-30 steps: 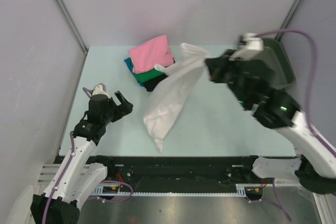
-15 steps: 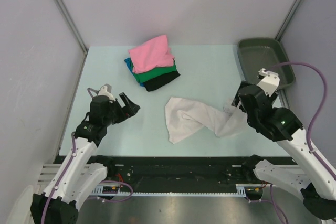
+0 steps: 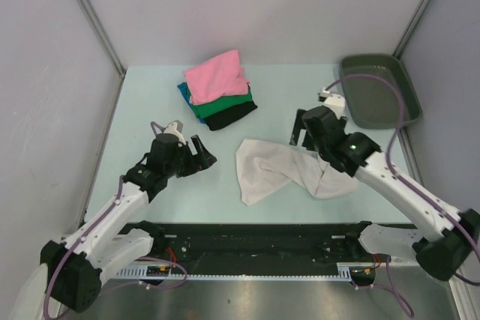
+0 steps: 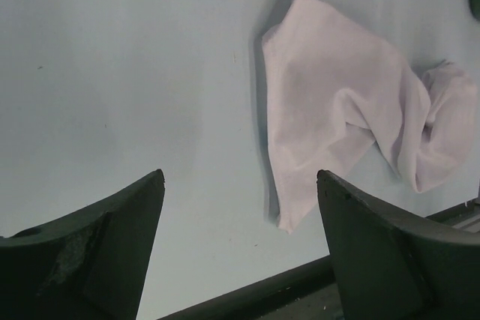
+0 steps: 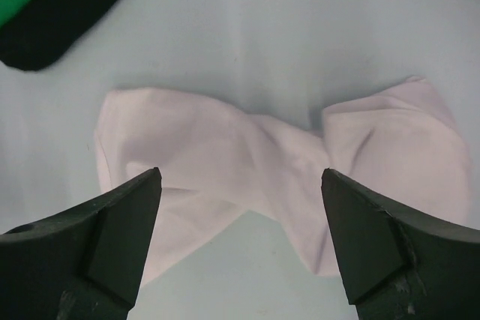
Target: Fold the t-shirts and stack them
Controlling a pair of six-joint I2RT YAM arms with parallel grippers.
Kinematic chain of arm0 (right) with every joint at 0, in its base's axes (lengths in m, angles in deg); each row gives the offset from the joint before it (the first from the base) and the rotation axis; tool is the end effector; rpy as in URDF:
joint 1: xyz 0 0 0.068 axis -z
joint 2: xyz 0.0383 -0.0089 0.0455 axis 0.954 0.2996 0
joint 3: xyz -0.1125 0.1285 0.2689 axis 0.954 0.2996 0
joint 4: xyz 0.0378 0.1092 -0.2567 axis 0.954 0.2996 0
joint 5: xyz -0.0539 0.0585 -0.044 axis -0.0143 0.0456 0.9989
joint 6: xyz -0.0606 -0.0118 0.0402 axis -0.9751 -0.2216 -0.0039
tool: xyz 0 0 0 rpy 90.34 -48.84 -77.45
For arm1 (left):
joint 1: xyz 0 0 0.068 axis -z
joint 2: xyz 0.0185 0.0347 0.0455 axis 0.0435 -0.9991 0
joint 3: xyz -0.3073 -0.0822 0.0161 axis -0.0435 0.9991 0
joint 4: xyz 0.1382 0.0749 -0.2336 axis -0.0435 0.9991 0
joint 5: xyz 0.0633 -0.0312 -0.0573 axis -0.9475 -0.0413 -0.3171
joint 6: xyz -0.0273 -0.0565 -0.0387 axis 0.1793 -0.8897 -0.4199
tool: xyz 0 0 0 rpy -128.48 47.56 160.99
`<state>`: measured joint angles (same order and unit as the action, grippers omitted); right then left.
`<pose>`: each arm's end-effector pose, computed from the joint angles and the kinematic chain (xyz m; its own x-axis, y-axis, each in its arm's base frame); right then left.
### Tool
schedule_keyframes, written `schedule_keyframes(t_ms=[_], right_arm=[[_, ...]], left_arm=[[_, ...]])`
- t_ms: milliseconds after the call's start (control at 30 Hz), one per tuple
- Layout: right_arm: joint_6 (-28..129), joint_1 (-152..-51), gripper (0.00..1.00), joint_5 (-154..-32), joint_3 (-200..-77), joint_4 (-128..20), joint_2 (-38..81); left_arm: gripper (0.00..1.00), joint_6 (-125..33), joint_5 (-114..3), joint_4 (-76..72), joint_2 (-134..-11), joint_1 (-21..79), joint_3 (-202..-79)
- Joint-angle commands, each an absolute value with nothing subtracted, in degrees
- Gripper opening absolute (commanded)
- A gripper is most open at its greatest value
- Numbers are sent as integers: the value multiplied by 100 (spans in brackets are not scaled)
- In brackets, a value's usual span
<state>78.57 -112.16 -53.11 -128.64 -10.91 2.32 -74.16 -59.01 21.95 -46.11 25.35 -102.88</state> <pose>0.2005 0.1231 0.3847 -0.5351 0.1819 -0.8250 0.0977 0.9833 0.1534 0.1802 -0.0815 0.2578 -0.7096 -0.3990 -0.5807 -0.0134 0.8316 -0.5551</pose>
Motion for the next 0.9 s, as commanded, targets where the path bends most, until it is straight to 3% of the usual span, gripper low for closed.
schedule_keyframes(t_ms=[0,167,300,533,800,833,867], right_arm=[[7537,-11194,91,-6390,-12691,-2346,1055],[7526,-10957,91,-6892,-12691,-2849,1952],[7422,-10948,91,-6858,-12647,-2770,1963],[7255,-10729,94,-6752,-12226,-2664,1146],[7149,-10254,94,-7033,-11786,-2471,196],[7149,-10219,94,-7068,-11742,-2445,74],[7141,-10183,94,-7094,-11698,-2436,12]], left_arm=[[84,-7430,-5906,1628,-5526,2771,-10635],[79,-7290,-5959,1329,-6601,3018,-11336],[79,-7149,-6135,1478,-7829,3290,-12215],[78,-7140,-6214,1513,-9387,3563,-13261],[76,-7254,-6214,1425,-10486,3695,-13640],[75,-7246,-6188,1425,-10557,3712,-13737],[66,-7245,-6222,1434,-10688,3747,-13781]])
